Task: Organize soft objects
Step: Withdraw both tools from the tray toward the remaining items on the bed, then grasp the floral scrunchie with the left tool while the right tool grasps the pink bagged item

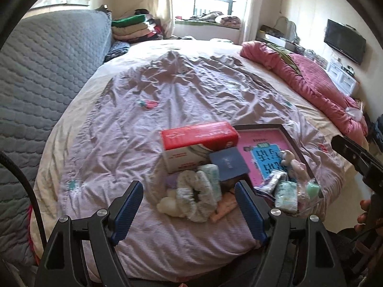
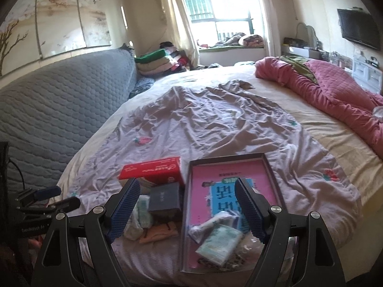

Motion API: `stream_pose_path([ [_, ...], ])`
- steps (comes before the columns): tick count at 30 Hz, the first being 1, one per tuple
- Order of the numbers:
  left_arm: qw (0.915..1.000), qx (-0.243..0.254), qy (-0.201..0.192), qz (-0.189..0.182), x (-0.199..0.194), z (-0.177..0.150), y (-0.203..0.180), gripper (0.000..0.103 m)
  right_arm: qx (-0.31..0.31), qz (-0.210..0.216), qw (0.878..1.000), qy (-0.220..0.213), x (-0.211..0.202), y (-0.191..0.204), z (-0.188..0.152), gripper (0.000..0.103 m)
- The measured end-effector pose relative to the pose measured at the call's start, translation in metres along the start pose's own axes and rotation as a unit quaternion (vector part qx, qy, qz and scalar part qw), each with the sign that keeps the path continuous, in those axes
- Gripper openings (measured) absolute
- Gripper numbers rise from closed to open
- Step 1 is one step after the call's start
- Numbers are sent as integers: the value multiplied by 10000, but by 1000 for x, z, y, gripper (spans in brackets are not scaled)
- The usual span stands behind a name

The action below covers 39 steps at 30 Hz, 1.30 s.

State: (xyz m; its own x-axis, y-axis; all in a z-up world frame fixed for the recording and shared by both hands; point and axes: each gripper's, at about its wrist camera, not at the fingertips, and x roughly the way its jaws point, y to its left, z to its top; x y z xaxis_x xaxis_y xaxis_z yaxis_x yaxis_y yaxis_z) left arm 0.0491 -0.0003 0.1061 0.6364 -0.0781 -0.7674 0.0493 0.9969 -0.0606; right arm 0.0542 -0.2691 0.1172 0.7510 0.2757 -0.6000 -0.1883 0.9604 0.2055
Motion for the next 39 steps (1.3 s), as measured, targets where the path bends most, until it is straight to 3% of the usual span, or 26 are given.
stream_pose_path([
  [9, 9996, -16, 57, 258, 3, -7, 29, 78, -186, 211, 9995, 149, 10, 22, -7, 82],
  [22, 9987, -247, 363, 243, 26, -29, 55, 78, -528, 355, 9968, 492, 32, 50, -28, 82],
  [32, 9956, -507, 791, 45, 61, -50, 66, 78, -773, 446, 9919, 901, 61, 69, -54, 82],
  [36, 9922, -730, 989, -207, 76, -57, 69, 78, -765, 490, 9894, 1130, 77, 74, -67, 82],
  [39, 9913, -724, 1084, -164, 86, -60, 68, 78, -934, 439, 9866, 1266, 87, 80, -76, 82],
])
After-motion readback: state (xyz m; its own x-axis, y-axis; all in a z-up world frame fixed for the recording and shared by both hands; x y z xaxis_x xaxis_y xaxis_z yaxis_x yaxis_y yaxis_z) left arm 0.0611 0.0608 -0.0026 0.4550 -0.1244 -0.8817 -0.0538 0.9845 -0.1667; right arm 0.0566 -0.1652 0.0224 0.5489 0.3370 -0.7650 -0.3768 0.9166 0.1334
